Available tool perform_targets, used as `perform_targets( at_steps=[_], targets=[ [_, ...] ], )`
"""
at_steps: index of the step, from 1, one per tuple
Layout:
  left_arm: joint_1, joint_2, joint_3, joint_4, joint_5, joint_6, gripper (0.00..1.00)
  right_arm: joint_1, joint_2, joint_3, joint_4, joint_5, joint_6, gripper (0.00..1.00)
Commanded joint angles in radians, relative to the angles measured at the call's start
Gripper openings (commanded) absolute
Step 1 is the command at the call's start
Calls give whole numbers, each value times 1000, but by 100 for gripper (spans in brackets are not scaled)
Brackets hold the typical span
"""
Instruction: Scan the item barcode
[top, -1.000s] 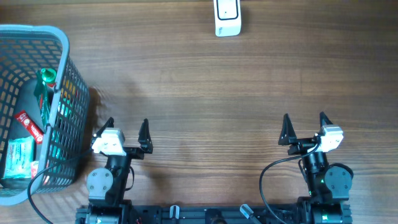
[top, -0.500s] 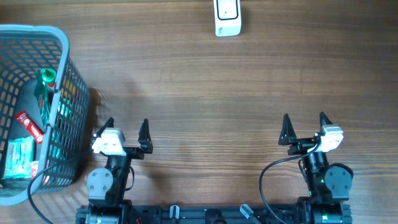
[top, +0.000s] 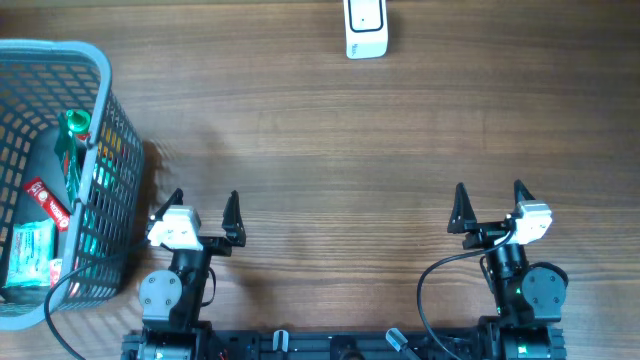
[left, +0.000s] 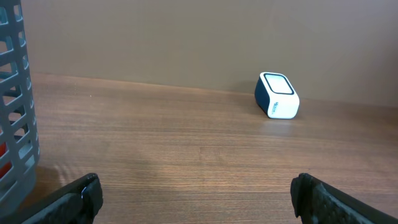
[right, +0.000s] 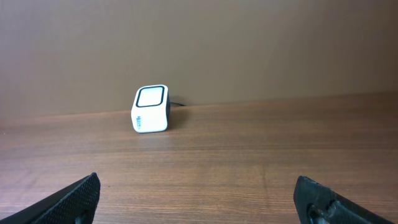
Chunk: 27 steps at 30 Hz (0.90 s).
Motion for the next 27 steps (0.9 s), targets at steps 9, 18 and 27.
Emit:
perform_targets(
  at_steps=[9, 18, 27],
  targets=[
    [8, -5, -8, -1, -14, 8, 100, 4, 5, -1, 2, 16, -10, 100],
    [8, -5, -8, -1, -14, 8, 100, 4, 5, -1, 2, 16, -10, 100],
    [8, -5, -8, -1, -24, 8, 100, 4, 5, -1, 2, 16, -10, 100]
  ],
)
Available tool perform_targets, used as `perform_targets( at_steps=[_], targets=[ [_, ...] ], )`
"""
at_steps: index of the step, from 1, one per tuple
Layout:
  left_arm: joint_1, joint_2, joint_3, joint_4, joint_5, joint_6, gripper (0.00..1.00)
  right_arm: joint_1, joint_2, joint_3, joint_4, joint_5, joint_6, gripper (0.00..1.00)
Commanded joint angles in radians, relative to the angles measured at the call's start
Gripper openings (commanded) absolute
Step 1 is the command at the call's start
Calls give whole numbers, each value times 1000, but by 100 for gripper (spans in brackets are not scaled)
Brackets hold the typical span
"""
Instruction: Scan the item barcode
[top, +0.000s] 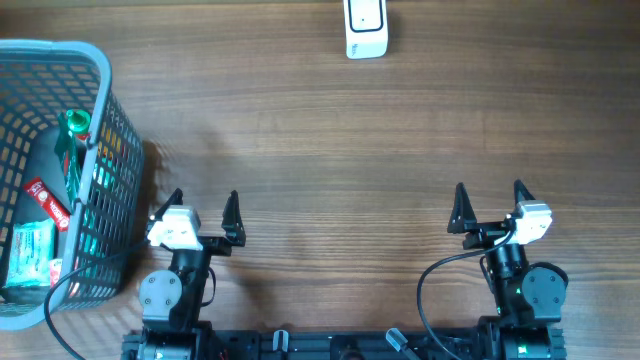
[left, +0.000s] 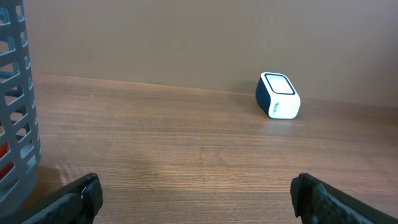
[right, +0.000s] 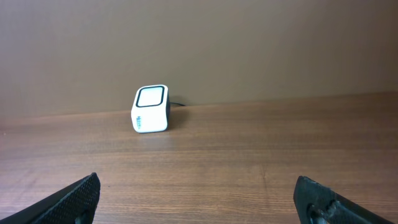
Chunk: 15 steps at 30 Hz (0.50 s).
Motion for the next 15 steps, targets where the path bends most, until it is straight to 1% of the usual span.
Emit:
perform_targets(
  at_steps=[1, 10, 15],
  targets=[
    [8, -5, -8, 0, -19, 8, 100, 4, 5, -1, 2, 16, -10, 100],
    [8, -5, -8, 3, -3, -2, 99, 4, 5, -1, 2, 16, -10, 100],
    [8, -5, -6, 87, 189, -8, 100, 4, 5, -1, 2, 16, -10, 100]
  ],
)
